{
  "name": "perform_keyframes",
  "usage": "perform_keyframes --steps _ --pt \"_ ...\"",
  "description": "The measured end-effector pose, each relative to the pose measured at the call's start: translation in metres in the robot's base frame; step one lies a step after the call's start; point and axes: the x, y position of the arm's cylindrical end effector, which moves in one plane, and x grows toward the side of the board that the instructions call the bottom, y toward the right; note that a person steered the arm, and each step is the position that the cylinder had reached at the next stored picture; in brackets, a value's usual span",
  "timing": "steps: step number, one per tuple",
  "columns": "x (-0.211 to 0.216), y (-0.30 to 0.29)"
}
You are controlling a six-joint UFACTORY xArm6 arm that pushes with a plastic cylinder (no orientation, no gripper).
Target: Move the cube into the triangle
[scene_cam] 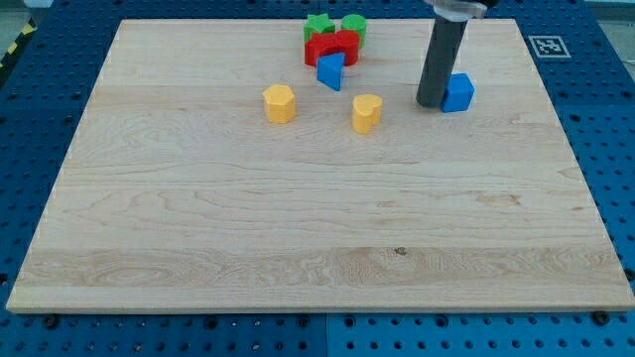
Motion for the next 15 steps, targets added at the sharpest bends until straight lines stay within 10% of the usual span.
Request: perform_keyframes --steps 2,4,8,15 --pt "-0.079 0.026" --pt "-0.015 0.144" --pt "0.014 0.010" --pt "-0.023 0.055"
